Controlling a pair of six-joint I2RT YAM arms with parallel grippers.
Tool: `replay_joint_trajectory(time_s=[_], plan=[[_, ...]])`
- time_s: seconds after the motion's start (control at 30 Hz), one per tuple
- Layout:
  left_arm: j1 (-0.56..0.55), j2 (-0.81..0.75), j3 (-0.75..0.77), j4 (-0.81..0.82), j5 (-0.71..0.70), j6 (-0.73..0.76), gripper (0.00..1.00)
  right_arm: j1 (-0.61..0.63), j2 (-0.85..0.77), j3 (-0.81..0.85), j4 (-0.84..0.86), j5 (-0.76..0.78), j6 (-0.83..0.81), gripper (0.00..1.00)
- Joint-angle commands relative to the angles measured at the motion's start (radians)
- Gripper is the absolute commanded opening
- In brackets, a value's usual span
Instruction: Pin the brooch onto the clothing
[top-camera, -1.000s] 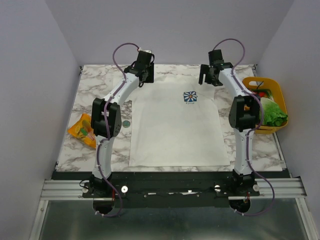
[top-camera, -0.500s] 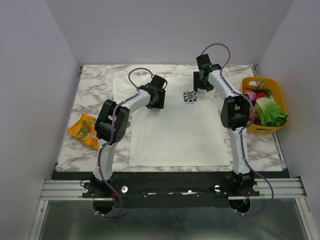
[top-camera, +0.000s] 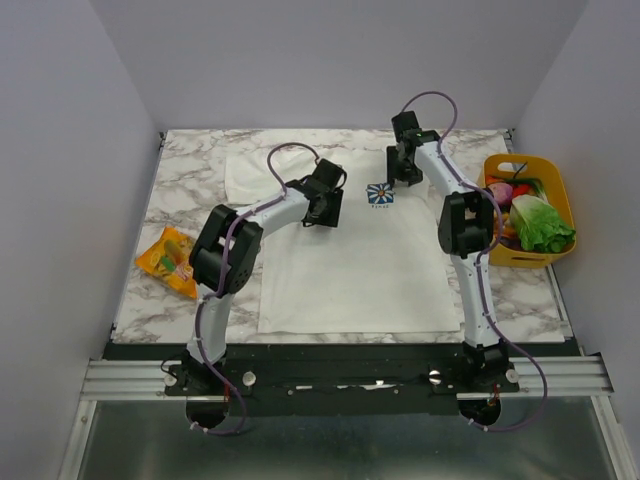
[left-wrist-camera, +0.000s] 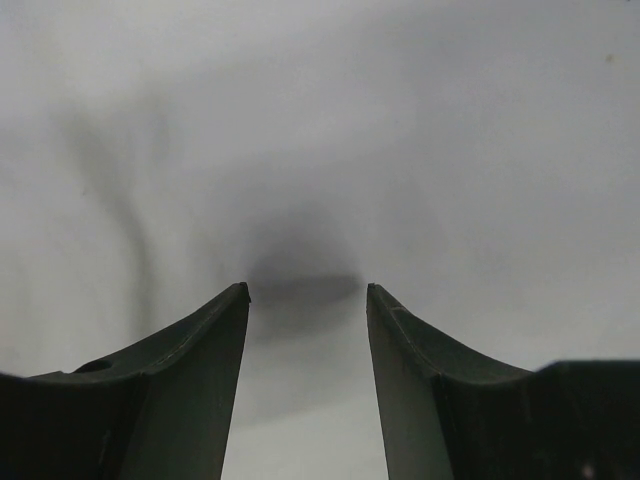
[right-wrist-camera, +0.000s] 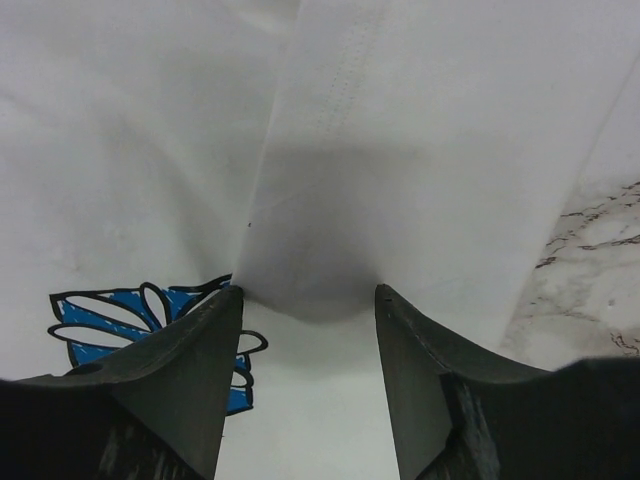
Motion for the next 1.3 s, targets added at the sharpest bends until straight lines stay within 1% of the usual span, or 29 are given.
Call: replay_joint_trajectory(time_s=[0.0, 0.07, 0.1, 0.23, 0.27, 0.3, 0.37, 0.4, 0.53, 0.7, 0.83, 0.9, 1.03, 1.17, 1.27], plan=[[-0.037, -0.065, -0.015, 0.012, 0.024, -0.009, 0.60, 0.005, 0.039, 0.042, -0.027, -0.052, 0.013, 0.48], [-0.042, -0.066, -0.015, 0.007, 0.021, -0.009, 0.60, 0.005, 0.045, 0.048, -0.036, -0.049, 0.019, 0.35], [-0.045, -0.065, -0.014, 0.007, 0.019, -0.009, 0.60, 0.005, 0.042, 0.048, -0.036, -0.049, 0.019, 0.25], [-0.052, -0.049, -0.014, -0.010, 0.012, -0.012, 0.61, 0.001, 0.008, 0.028, -0.023, -0.015, 0.022, 0.11], [-0.054, -0.036, -0.011, -0.022, 0.005, -0.015, 0.60, 0.000, -0.006, 0.006, -0.013, -0.012, 0.025, 0.10], [-0.057, -0.026, -0.002, -0.042, -0.022, -0.018, 0.60, -0.005, -0.020, -0.008, 0.000, -0.007, 0.025, 0.05], [-0.063, -0.016, -0.006, -0.077, -0.041, -0.026, 0.60, -0.011, -0.066, -0.048, 0.040, 0.016, 0.030, 0.05], [-0.065, -0.014, -0.017, -0.085, -0.048, -0.031, 0.60, -0.020, -0.079, -0.058, 0.051, 0.025, 0.030, 0.03], [-0.068, -0.011, -0.041, -0.106, -0.071, -0.034, 0.59, -0.046, -0.148, -0.114, 0.103, 0.071, 0.067, 0.01], [-0.069, 0.006, -0.063, -0.137, -0.120, -0.035, 0.55, -0.106, -0.279, -0.266, 0.214, 0.065, 0.122, 0.01], [-0.068, 0.003, -0.103, -0.133, -0.126, -0.035, 0.54, -0.178, -0.354, -0.398, 0.284, -0.013, 0.205, 0.01], [-0.069, 0.001, -0.115, -0.131, -0.123, -0.035, 0.54, -0.216, -0.375, -0.433, 0.293, -0.010, 0.252, 0.01], [-0.069, 0.001, -0.121, -0.131, -0.123, -0.035, 0.54, -0.238, -0.454, -0.515, 0.327, 0.035, 0.295, 0.01], [-0.071, -0.011, -0.132, -0.126, -0.114, -0.031, 0.54, -0.275, -0.497, -0.597, 0.370, 0.051, 0.321, 0.03], [-0.071, -0.022, -0.144, -0.120, -0.108, -0.026, 0.55, -0.298, -0.495, -0.608, 0.373, -0.010, 0.314, 0.08]])
